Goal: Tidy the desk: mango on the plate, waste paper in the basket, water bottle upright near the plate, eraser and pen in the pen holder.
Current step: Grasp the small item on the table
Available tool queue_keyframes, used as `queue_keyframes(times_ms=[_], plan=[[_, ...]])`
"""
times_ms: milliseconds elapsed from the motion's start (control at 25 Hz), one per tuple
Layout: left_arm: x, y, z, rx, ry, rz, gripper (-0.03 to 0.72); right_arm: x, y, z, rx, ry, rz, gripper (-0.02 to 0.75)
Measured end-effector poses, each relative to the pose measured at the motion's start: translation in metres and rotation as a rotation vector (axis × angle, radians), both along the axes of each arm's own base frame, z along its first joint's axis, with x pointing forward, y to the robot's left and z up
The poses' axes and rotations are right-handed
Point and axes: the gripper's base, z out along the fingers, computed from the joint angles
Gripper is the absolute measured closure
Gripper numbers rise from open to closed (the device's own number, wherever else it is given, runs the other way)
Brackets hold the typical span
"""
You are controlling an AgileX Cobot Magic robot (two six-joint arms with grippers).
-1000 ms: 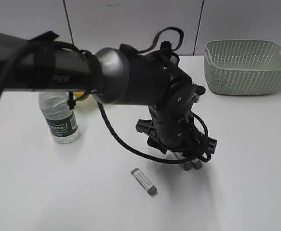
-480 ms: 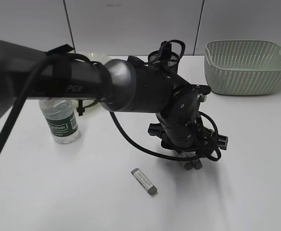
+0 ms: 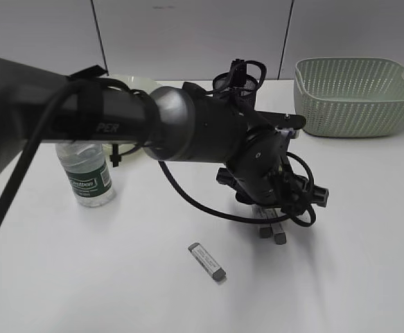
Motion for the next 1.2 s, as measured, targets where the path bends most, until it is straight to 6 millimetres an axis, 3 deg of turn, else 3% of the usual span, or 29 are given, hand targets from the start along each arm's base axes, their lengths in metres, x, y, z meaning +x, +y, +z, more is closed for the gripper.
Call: queue_keyframes(times_ms=[240, 880, 1200], plan=[[0.011, 0.004, -0.006, -0.043, 0.008, 0.042, 0.305, 0.000, 0.000, 0.000, 0.000, -0.001, 0.000, 0.376], [-0.002, 0.002, -0.011, 0.024, 0.061, 0.028, 0.306, 0.000, 0.000, 0.000, -0.005, -0.003, -0.004, 0.377], [0.000, -0.001, -0.017, 0.003, 0.043, 0.023, 0.385, 0.000, -0.001, 0.000, -0.006, -0.004, -0.005, 0.377]])
